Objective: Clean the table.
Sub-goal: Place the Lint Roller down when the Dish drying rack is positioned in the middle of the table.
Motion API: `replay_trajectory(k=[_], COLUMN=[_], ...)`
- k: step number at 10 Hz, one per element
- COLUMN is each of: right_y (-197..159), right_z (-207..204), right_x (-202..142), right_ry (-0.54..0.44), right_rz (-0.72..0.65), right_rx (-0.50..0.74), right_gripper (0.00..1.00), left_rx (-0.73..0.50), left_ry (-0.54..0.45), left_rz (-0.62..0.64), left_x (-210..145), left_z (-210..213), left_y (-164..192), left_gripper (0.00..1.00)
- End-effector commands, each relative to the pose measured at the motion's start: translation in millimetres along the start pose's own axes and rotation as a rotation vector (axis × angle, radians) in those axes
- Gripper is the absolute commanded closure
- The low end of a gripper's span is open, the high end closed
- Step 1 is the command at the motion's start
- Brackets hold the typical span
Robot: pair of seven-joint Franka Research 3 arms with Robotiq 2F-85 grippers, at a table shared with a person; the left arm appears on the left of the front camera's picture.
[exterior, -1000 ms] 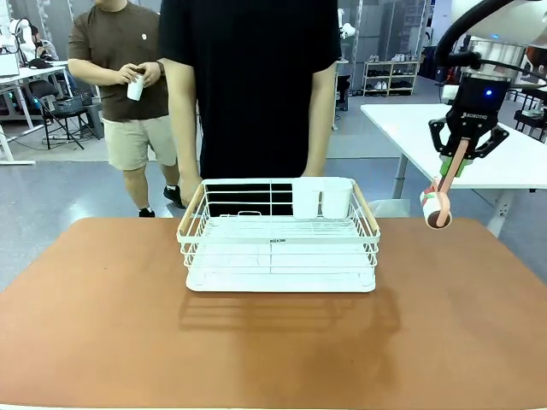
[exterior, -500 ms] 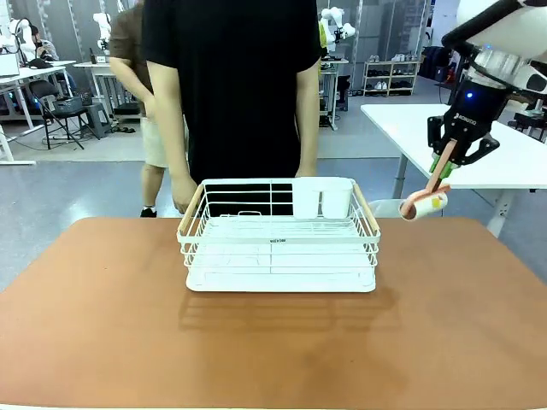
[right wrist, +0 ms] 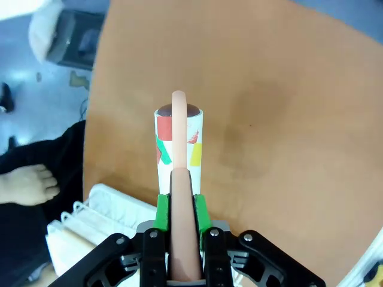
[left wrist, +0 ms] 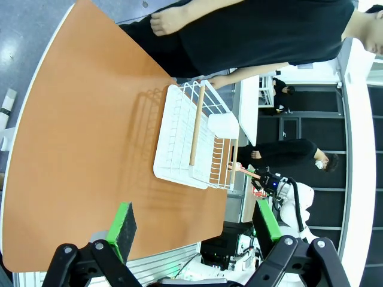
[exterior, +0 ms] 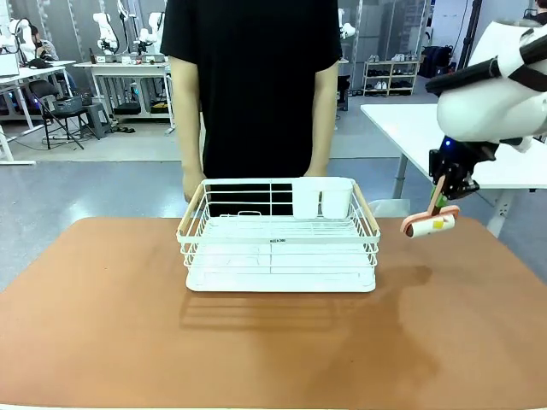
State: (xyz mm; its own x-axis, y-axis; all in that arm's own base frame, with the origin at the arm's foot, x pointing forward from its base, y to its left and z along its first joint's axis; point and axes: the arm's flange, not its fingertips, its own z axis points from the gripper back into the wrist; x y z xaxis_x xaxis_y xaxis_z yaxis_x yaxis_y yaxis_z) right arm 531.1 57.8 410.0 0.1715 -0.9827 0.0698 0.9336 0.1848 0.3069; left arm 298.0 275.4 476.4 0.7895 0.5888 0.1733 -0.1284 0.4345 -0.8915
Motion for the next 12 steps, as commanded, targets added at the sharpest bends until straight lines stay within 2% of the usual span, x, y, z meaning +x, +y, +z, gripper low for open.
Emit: replay_trajectory(k=[1,4,6,12], right_y=[8,7,6,-1], right_z=[-9,-30,-40,-55], right_x=[-3,4,5,7], right_ry=[-0.022,0.01,0.066,0.071], right_rz=[-0.136,-0.179,-0.217,-0.262], right_rx=[0.072,0.031,0.036,0.018], right_gripper=[0.79,0.79,0.79,0.79], left_rx=[-0.013,-0.013,-0.013,-0.013], left_ry=[0.006,0.006,0.006,0.006], left_rz=[-0.023,-0.023,-0.023,-0.023], left_x=[0,0,0,0], left_z=[4,4,4,4], left_y=[0,0,0,0], left_gripper=[0.0,0.0,0.0,0.0])
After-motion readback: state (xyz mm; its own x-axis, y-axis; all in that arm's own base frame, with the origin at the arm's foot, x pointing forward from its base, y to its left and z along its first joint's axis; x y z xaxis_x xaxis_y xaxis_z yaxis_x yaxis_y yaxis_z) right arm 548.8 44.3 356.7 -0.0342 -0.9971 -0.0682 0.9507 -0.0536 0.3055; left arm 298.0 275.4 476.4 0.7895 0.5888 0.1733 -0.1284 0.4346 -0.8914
